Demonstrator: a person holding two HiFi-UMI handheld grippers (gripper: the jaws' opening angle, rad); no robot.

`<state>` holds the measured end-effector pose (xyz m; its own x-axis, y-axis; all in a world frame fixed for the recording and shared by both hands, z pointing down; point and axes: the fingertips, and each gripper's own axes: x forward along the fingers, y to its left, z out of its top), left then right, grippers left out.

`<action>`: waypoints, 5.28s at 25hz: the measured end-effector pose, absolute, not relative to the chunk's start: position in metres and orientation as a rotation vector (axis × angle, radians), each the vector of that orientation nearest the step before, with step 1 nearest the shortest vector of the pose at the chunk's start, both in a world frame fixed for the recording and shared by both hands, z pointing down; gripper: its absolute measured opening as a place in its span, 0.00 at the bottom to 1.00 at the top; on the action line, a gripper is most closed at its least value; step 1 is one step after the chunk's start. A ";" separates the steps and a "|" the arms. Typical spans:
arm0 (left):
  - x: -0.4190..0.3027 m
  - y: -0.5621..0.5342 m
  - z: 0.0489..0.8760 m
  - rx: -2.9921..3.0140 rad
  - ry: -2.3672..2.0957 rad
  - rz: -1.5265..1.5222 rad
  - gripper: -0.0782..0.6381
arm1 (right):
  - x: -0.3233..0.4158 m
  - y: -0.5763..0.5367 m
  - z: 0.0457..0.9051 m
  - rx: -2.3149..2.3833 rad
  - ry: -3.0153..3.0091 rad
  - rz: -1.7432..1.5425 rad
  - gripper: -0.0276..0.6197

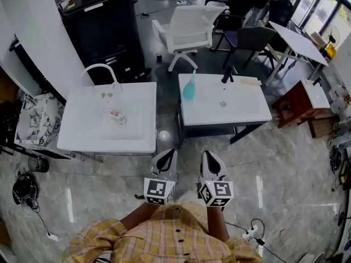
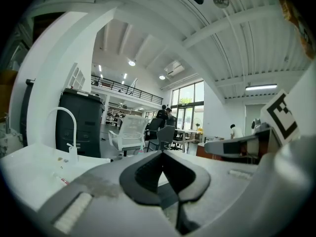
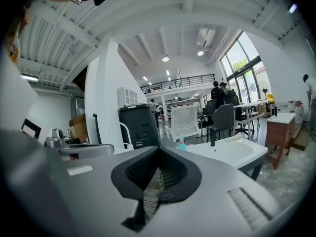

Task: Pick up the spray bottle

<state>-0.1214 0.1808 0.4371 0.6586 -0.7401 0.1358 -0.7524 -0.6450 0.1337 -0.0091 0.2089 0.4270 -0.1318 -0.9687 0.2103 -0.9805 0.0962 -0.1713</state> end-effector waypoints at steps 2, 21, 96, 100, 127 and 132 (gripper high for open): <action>-0.124 0.180 0.444 2.698 -1.224 0.125 0.11 | -0.012 0.205 0.432 2.035 -2.290 0.436 0.05; -0.068 0.042 0.461 2.714 -1.279 0.184 0.11 | 0.028 0.058 0.448 1.936 -2.367 0.430 0.05; -0.020 -0.189 0.542 2.422 -1.588 0.340 0.11 | 0.065 -0.261 0.587 1.724 -2.169 0.538 0.24; -0.020 -0.189 0.541 2.427 -1.586 0.344 0.11 | 0.070 -0.261 0.592 1.733 -2.141 0.531 0.16; -0.024 -0.168 0.522 2.465 -1.568 0.291 0.11 | 0.083 -0.238 0.561 1.746 -2.217 0.541 0.14; -0.021 -0.162 0.515 2.475 -1.548 0.256 0.11 | 0.085 -0.224 0.550 1.737 -2.247 0.546 0.14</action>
<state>-0.0213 -0.1617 0.5145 0.4329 -0.8642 0.2565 -0.9007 -0.4259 0.0855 0.0848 -0.2242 0.5496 -0.2587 -0.8722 0.4152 -0.9654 0.2193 -0.1408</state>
